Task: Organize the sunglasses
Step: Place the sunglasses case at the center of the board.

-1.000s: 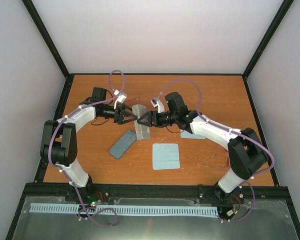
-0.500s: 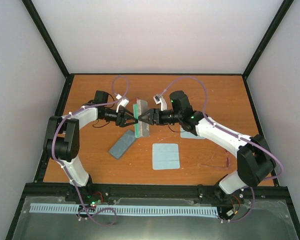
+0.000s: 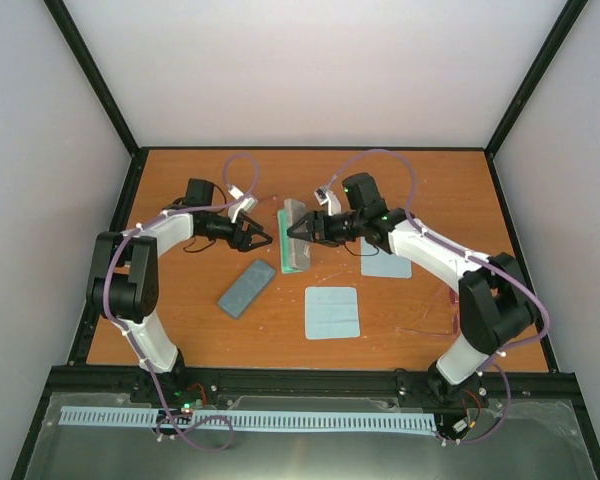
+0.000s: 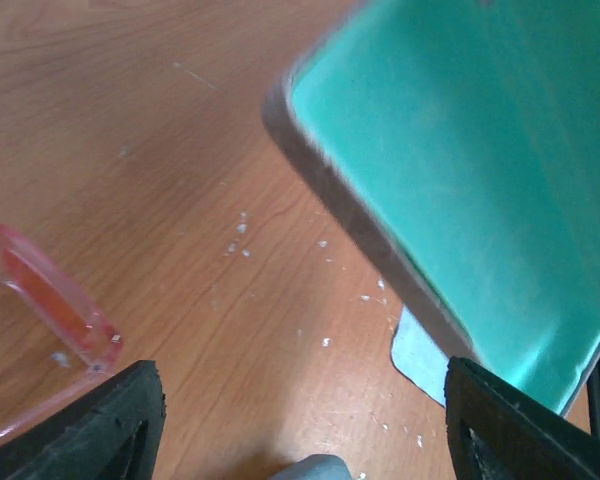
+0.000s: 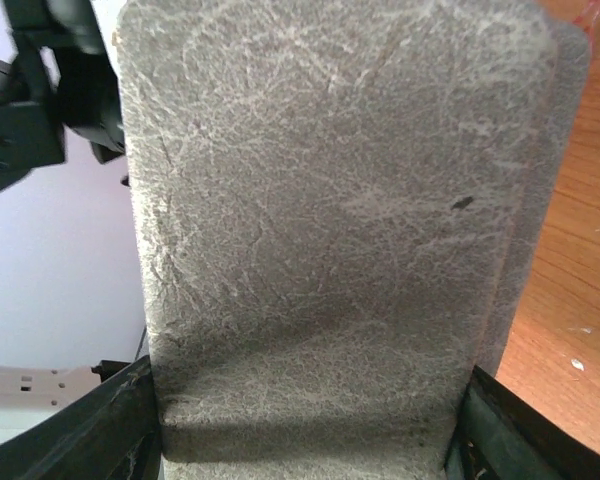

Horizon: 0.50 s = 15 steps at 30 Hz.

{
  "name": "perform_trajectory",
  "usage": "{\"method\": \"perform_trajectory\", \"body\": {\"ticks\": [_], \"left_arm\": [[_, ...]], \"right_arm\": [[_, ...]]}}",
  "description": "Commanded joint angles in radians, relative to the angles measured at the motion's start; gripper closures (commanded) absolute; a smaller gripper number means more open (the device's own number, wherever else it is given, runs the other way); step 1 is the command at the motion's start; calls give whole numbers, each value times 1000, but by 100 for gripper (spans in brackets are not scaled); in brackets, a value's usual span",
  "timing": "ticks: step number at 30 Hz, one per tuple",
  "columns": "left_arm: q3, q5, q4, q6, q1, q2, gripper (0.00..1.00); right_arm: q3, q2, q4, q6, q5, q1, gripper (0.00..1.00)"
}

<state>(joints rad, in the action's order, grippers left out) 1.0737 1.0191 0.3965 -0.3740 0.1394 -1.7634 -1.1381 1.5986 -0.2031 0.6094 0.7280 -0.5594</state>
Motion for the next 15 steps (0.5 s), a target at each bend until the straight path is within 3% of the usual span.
{"method": "perform_trajectory", "body": {"ticks": [1, 5, 8, 12, 15], "left_arm": [[85, -79, -24, -9, -4, 5, 25], [130, -98, -22, -33, -3, 9, 26], [171, -135, -17, -63, 6, -5, 33], [243, -174, 34, -127, 29, -60, 35], [277, -175, 68, -156, 47, -93, 44]], "right_arm": [[-81, 69, -68, -64, 80, 3, 97], [-110, 94, -87, -72, 105, 3, 97], [-114, 97, -79, -67, 127, 1, 97], [-120, 101, -64, -59, 148, -5, 97], [-131, 109, -57, -53, 159, -11, 97]]}}
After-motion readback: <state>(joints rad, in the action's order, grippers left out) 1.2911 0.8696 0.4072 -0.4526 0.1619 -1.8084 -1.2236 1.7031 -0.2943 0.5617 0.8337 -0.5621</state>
